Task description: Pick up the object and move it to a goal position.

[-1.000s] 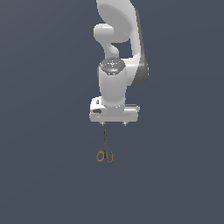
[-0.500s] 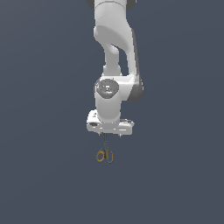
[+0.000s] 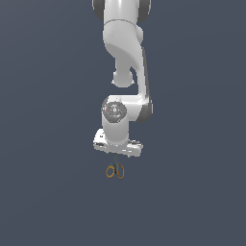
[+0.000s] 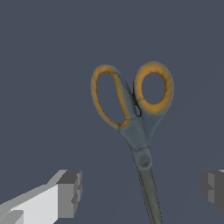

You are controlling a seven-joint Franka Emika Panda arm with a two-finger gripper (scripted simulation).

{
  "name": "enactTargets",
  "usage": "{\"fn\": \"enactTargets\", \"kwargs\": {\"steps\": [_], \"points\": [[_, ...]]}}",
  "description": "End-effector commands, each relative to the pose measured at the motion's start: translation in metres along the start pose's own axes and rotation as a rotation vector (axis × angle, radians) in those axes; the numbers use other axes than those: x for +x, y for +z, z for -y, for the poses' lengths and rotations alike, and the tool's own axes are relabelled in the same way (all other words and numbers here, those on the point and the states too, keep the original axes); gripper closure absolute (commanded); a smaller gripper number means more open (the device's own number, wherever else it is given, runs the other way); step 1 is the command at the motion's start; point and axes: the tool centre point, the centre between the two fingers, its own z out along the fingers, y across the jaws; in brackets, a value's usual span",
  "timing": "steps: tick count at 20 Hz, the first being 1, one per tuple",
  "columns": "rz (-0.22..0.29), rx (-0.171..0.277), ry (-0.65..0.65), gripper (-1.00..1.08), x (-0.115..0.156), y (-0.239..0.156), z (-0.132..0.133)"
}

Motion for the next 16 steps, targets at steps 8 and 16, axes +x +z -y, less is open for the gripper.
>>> {"fn": "enactTargets", "kwargs": {"steps": [8,16], "points": [[0.001,-0.001,0.004,-0.92,0.001,0.012,-0.001],[0.0,-0.001,0.006,-0.92,0.0,0.049,-0.001]]}}
